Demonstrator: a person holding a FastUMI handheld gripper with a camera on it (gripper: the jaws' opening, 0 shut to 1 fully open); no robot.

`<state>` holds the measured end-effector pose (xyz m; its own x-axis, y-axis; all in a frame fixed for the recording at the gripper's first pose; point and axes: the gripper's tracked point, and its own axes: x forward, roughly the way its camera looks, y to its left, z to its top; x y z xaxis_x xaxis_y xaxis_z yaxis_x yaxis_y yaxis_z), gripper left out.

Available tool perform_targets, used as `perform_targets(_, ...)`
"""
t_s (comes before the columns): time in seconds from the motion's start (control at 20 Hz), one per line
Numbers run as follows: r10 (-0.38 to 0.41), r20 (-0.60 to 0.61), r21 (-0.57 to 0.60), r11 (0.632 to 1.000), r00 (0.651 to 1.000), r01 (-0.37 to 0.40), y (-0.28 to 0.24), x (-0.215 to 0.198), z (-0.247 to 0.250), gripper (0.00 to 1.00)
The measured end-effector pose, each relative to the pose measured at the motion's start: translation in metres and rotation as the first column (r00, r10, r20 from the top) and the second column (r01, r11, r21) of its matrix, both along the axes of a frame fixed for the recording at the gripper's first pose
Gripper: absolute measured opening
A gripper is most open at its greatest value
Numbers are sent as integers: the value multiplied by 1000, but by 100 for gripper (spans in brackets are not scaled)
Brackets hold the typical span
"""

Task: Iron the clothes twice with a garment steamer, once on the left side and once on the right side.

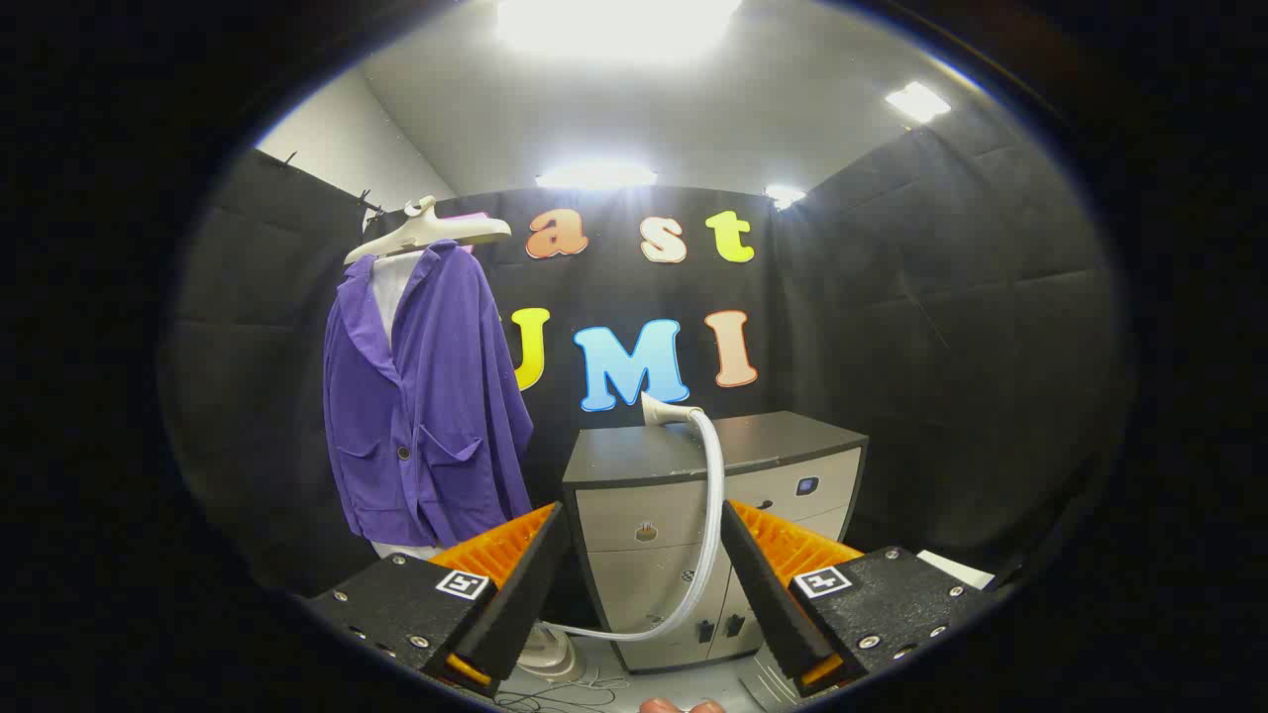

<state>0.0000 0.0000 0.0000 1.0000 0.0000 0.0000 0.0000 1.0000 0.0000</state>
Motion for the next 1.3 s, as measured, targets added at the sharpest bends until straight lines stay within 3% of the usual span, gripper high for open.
perform_targets(0.8, -1, 40, -2, 1000, 999, 1, -4, -31, 16, 95)
perform_targets(1.3, -12, 70, -23, 1000, 997, 14, -13, -20, 52, 95)
